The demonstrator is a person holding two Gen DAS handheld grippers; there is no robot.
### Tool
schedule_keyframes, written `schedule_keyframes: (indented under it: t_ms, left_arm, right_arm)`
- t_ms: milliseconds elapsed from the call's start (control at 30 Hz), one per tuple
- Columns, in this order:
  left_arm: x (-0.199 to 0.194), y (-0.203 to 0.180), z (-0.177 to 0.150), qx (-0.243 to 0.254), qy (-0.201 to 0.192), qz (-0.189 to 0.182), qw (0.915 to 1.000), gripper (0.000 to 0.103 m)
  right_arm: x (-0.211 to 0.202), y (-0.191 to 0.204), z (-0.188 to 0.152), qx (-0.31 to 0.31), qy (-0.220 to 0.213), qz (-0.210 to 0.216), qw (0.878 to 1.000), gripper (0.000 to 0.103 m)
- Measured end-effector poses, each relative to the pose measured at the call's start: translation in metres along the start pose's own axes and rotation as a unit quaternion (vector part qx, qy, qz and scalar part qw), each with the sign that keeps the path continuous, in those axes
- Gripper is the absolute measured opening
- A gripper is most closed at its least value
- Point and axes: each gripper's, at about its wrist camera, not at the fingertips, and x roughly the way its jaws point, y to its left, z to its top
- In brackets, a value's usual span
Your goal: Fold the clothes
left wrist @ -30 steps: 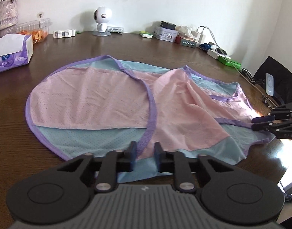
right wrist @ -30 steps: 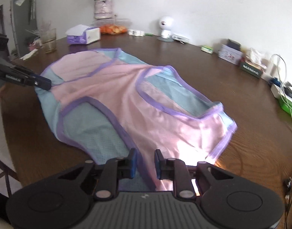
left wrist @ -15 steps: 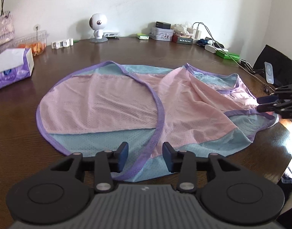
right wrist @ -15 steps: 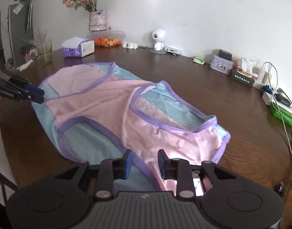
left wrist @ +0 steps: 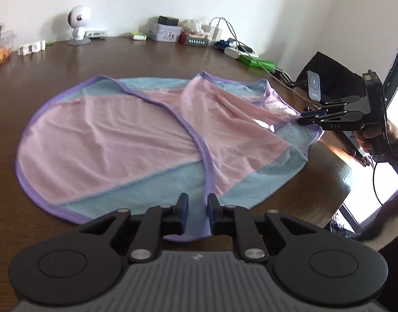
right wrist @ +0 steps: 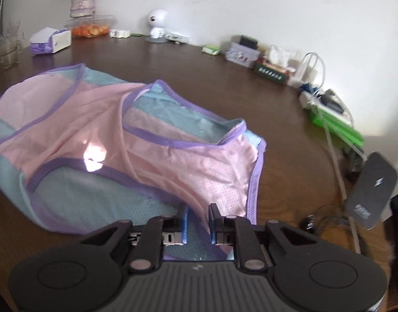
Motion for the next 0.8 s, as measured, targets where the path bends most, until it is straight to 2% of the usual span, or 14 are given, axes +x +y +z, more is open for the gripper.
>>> schedule_keyframes:
  t_ms: [33, 67, 133, 200, 267, 333, 400, 467, 500, 533, 600, 733, 767, 800]
  left_arm:
    - [-0.002, -0.001, 0.001, 0.002, -0.003, -0.004, 1.0, 0.022]
    - [-0.004, -0.003, 0.001, 0.004, -0.008, -0.008, 0.9999, 0.026]
    - [-0.006, -0.008, -0.001, 0.011, -0.015, -0.021, 0.9996, 0.04]
    - [-0.004, -0.011, -0.005, 0.016, -0.013, -0.032, 0.9993, 0.04]
    - [0.002, -0.011, -0.01, 0.019, 0.002, -0.03, 0.9994, 0.04]
    - [0.003, -0.011, -0.015, 0.021, 0.002, -0.022, 0.9995, 0.04]
    - [0.004, -0.011, -0.019, 0.024, -0.002, -0.013, 0.9996, 0.04]
    - [0.003, -0.01, -0.021, 0.031, -0.006, -0.004, 0.9995, 0.04]
    - [0.002, -0.01, -0.022, 0.035, -0.007, -0.002, 0.9994, 0.039]
    - [0.0, -0.009, -0.022, 0.036, -0.006, -0.003, 0.9993, 0.037]
    - [-0.002, -0.008, -0.022, 0.035, -0.003, -0.008, 0.9993, 0.034]
    - [-0.004, -0.011, -0.028, 0.045, -0.01, -0.007, 0.9989, 0.034]
    - [-0.003, -0.012, -0.029, 0.047, -0.012, -0.01, 0.9988, 0.033]
    - [-0.002, -0.011, -0.029, 0.047, -0.011, -0.013, 0.9988, 0.018]
  right_arm:
    - [-0.006, 0.002, 0.003, -0.001, -0.014, 0.011, 1.0, 0.017]
    - [-0.013, 0.008, 0.007, -0.002, -0.032, 0.044, 0.999, 0.017]
    - [-0.022, 0.028, 0.007, -0.025, -0.057, 0.131, 0.989, 0.022]
    - [-0.028, 0.049, 0.004, -0.055, -0.073, 0.212, 0.973, 0.027]
    - [-0.026, 0.066, 0.0, -0.076, -0.069, 0.249, 0.963, 0.028]
    - [-0.021, 0.075, -0.003, -0.085, -0.057, 0.257, 0.961, 0.028]
    - [-0.016, 0.078, -0.008, -0.085, -0.046, 0.246, 0.964, 0.027]
    - [-0.012, 0.076, -0.012, -0.075, -0.044, 0.24, 0.967, 0.02]
    - [-0.013, 0.074, -0.015, -0.068, -0.048, 0.235, 0.968, 0.012]
    - [-0.013, 0.071, -0.018, -0.061, -0.051, 0.233, 0.969, 0.01]
    - [-0.015, 0.066, -0.021, -0.049, -0.051, 0.236, 0.969, 0.011]
    - [-0.016, 0.063, -0.024, -0.046, -0.055, 0.239, 0.968, 0.016]
    - [-0.016, 0.063, -0.023, -0.045, -0.059, 0.238, 0.968, 0.013]
    - [-0.017, 0.062, -0.023, -0.044, -0.062, 0.237, 0.969, 0.01]
